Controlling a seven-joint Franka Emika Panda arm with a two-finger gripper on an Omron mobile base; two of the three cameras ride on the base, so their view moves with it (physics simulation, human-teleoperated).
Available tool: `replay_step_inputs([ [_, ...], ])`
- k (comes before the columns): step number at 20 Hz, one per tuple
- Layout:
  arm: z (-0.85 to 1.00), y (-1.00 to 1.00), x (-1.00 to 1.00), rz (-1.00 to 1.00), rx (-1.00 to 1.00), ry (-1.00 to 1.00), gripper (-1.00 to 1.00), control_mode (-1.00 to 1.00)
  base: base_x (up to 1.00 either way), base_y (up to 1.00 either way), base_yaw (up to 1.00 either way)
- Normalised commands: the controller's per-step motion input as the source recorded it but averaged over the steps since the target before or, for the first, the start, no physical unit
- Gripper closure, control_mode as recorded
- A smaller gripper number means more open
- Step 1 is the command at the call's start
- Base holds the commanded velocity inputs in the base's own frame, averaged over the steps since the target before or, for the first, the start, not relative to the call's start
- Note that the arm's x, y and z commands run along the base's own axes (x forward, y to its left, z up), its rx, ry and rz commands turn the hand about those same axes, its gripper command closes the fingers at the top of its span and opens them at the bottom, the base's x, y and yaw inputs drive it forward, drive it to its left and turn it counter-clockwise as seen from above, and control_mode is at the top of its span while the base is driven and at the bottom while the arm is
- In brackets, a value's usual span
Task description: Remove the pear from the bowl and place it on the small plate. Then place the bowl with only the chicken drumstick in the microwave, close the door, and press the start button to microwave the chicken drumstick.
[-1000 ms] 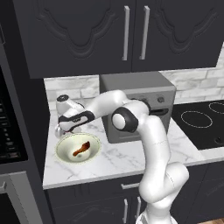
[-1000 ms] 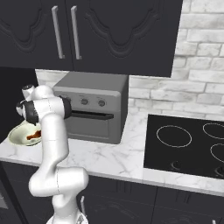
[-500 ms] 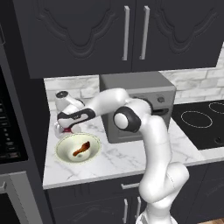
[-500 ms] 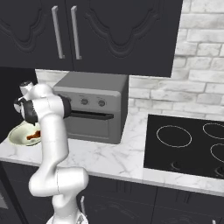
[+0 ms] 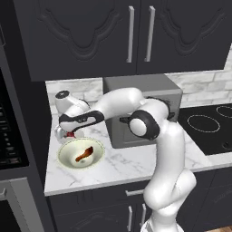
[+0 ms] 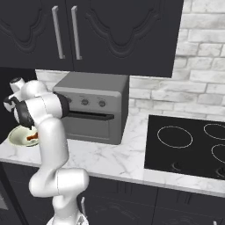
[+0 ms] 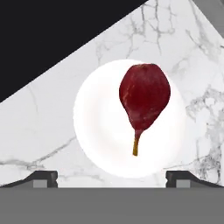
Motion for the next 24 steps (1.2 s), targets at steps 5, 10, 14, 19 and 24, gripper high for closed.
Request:
replay_step_inputs([
  [5,0.00,-0.53,-0.92,-0.31,0.14,0.00,-1.00,-1.00,0.00,0.00,0.00],
  [10,0.00,-0.52,-0.85,-0.31,0.10,0.00,-1.00,-1.00,0.00,0.00,0.00],
  [14,0.00,-0.52,-0.80,-0.28,0.07,0.00,-1.00,-1.00,0.00,0.00,0.00],
  [19,0.04,-0.52,-0.54,-0.25,0.07,0.00,-1.00,-1.00,0.00,0.00,0.00],
  [24,0.01,-0.44,-0.41,-0.25,0.14,0.02,-1.00,-1.00,0.00,0.00,0.00],
])
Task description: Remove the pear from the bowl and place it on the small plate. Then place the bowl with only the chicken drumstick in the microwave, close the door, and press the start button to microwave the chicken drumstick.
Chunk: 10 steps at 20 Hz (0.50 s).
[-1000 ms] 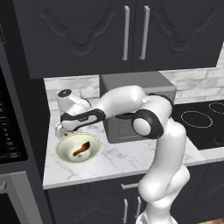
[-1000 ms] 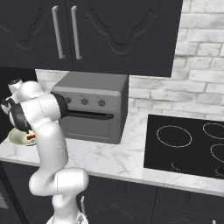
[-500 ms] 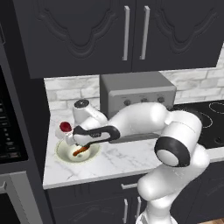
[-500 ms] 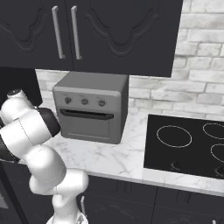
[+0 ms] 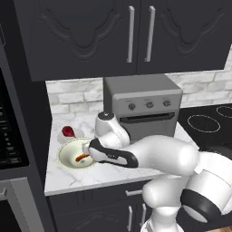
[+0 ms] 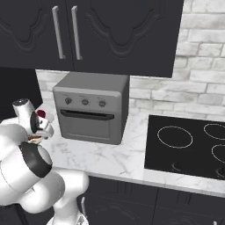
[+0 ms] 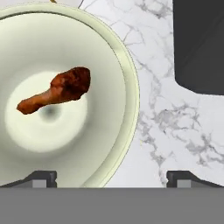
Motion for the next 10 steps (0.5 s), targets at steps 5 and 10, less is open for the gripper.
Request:
replay_step_inputs([
  [5,0.02,-0.08,0.01,-0.30,0.14,0.10,-1.00,-1.00,0.00,0.00,0.00],
  [10,0.00,0.02,0.33,-0.23,0.11,0.04,-1.00,-1.00,0.00,0.00,0.00],
])
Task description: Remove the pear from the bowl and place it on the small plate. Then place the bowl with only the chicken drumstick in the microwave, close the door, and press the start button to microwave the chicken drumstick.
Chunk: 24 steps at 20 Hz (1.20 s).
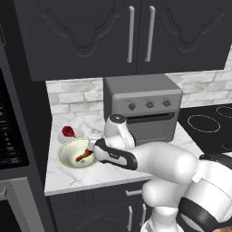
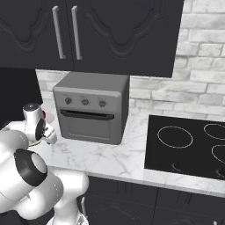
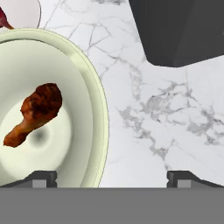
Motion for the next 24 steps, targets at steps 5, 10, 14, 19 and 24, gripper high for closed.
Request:
replay_step_inputs([
  [5,0.00,0.06,0.28,-0.11,0.09,0.00,-1.00,-1.00,0.00,0.00,0.00],
  [10,-0.08,0.17,0.02,-0.05,0.03,0.00,-1.00,-1.00,0.00,0.00,0.00],
  [14,-0.22,0.01,0.00,-0.01,0.00,0.00,-1.00,-1.00,0.00,0.00,0.00],
  [19,-0.12,0.00,0.00,0.00,0.07,0.00,-1.00,-1.00,0.00,0.00,0.00],
  [24,-0.15,0.00,0.00,0.00,0.04,0.00,1.00,-1.00,0.00,0.00,0.00],
])
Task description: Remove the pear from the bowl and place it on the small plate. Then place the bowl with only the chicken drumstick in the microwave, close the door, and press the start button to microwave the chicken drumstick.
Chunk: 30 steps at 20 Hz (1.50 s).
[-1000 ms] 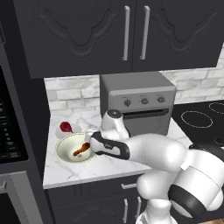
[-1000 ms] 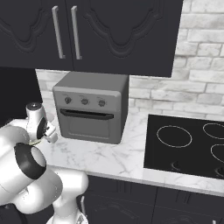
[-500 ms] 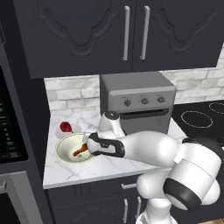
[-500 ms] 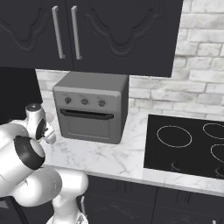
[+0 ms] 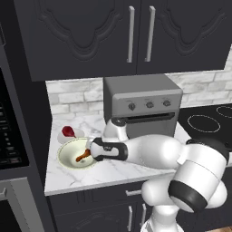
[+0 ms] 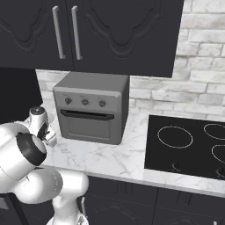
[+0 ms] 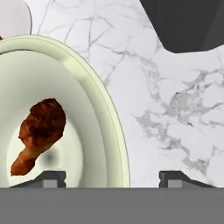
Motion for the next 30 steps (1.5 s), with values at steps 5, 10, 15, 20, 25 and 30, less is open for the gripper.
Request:
replay_step_inputs([
  [5,-0.09,0.00,0.00,0.00,0.02,0.00,1.00,-1.00,0.00,0.00,0.00],
  [10,-0.02,0.00,0.00,0.00,0.00,0.00,1.00,-1.00,0.00,0.00,0.00],
  [15,0.08,0.00,-0.04,-0.02,0.00,0.00,1.00,-1.00,0.00,0.00,0.00],
  [20,0.25,-0.15,-0.39,-0.07,0.00,-0.06,1.00,-1.00,0.00,0.00,0.00],
  [25,0.47,-0.04,-0.19,-0.09,0.00,-0.03,1.00,-1.00,0.00,0.00,0.00],
  [30,0.75,-0.11,-0.21,-0.06,0.00,-0.01,1.00,-1.00,0.00,0.00,0.00],
])
